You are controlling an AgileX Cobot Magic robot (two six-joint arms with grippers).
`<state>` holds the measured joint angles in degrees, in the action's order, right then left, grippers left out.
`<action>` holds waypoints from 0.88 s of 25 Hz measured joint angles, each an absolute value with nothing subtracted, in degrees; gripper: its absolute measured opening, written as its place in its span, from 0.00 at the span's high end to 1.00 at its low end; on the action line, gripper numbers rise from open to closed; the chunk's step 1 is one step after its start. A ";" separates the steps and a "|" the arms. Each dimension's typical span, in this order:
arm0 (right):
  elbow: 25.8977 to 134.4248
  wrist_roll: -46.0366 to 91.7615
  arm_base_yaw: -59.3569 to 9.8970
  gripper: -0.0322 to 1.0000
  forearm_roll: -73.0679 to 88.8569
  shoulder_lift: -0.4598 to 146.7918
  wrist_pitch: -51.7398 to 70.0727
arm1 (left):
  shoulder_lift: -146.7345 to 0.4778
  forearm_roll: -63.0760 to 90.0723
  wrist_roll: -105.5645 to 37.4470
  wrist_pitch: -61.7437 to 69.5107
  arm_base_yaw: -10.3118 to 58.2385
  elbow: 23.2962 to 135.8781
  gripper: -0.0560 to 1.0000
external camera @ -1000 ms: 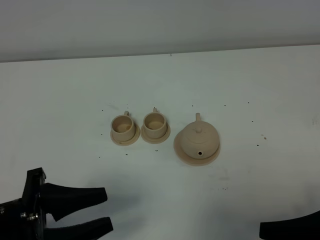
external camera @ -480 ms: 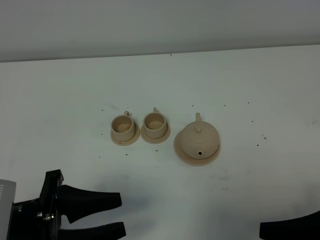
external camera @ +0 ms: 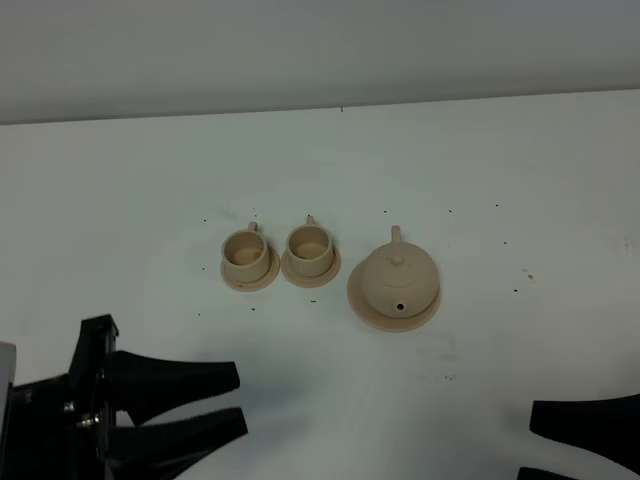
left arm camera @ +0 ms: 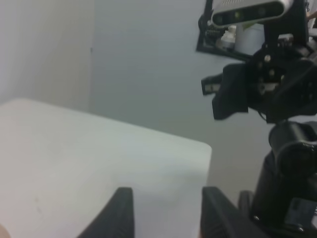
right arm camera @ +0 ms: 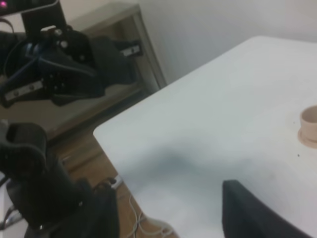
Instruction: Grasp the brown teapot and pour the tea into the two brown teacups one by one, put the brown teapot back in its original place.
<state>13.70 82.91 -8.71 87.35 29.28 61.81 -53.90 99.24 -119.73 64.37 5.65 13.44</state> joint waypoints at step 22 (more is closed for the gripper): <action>13.70 88.78 -8.71 0.53 91.73 29.28 58.18 | -16.03 16.94 -17.20 68.70 5.65 43.11 0.92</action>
<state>13.70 88.78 -8.71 91.73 29.28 58.18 -16.03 16.94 -17.20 68.70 5.65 43.11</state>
